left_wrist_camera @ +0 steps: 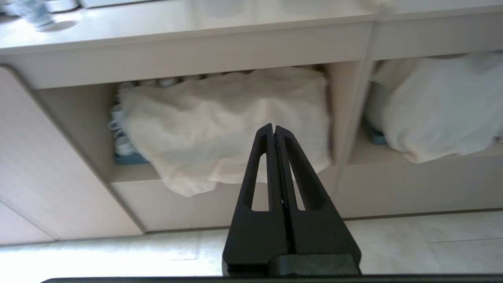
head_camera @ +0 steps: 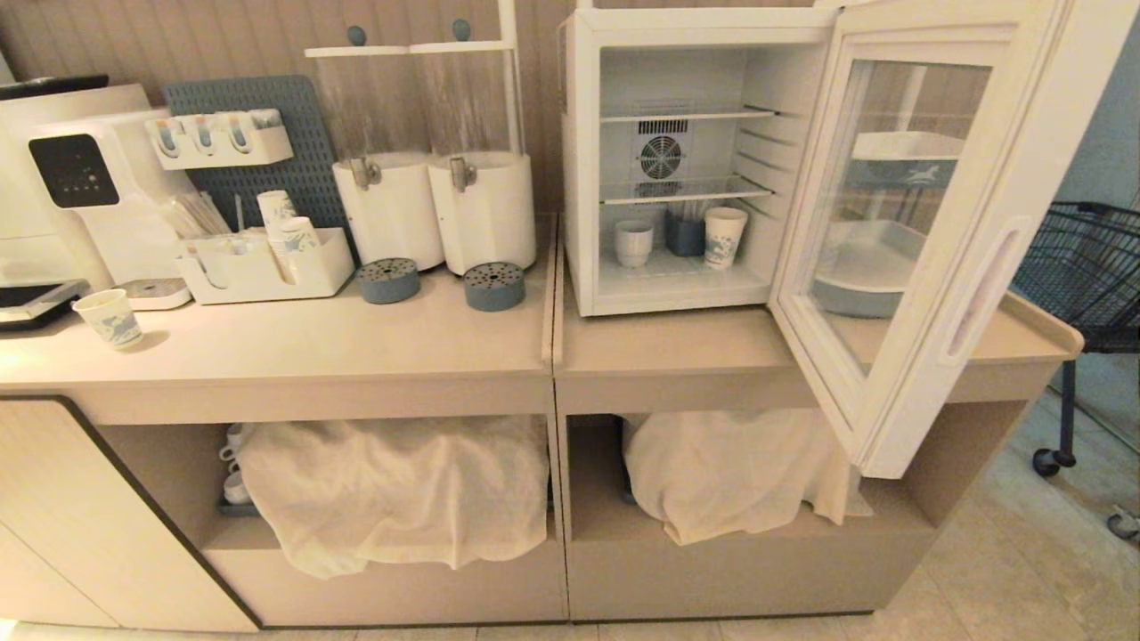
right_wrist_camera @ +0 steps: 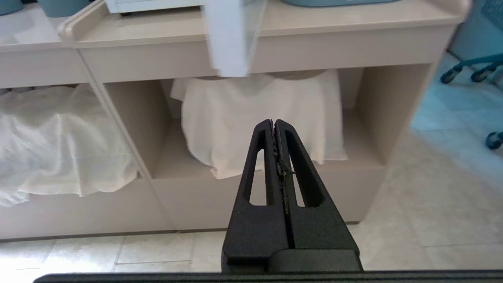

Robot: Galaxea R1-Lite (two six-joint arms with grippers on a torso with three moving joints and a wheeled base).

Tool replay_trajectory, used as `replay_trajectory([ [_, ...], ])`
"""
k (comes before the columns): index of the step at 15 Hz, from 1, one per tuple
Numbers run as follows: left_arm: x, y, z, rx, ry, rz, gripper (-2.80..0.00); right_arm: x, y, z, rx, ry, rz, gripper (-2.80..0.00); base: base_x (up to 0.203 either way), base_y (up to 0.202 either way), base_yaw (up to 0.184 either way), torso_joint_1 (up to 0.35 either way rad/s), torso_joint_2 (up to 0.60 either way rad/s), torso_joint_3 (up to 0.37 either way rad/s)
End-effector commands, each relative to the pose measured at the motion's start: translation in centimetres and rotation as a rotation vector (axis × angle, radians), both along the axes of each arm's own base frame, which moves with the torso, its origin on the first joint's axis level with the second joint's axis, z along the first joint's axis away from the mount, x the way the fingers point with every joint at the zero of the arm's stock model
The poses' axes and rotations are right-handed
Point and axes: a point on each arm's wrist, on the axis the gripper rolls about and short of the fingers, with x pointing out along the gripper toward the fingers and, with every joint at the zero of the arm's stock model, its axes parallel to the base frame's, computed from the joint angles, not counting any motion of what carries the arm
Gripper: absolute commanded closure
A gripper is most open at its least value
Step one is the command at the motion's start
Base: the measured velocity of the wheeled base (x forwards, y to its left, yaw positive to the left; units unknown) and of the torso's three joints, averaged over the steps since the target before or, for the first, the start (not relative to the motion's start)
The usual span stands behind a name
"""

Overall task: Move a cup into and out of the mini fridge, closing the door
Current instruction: Take the ceramic cup out of the freezer

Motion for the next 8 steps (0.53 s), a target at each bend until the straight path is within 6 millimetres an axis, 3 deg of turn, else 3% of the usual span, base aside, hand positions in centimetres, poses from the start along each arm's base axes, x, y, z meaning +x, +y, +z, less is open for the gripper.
replay_trajectory([
  [1,0.01,0.0,-0.04,0.0,0.004,0.0,0.0,0.01,0.0,-0.01,0.0,0.002,0.001,0.0,0.0,0.186,0.015,0.004,0.01,0.001],
  [8,-0.03,-0.01,0.0,0.004,0.007,-0.004,0.0,0.01,0.0,-0.01,0.008,0.002,-0.001,0.0,0.0,0.188,0.007,0.004,0.0,0.002],
])
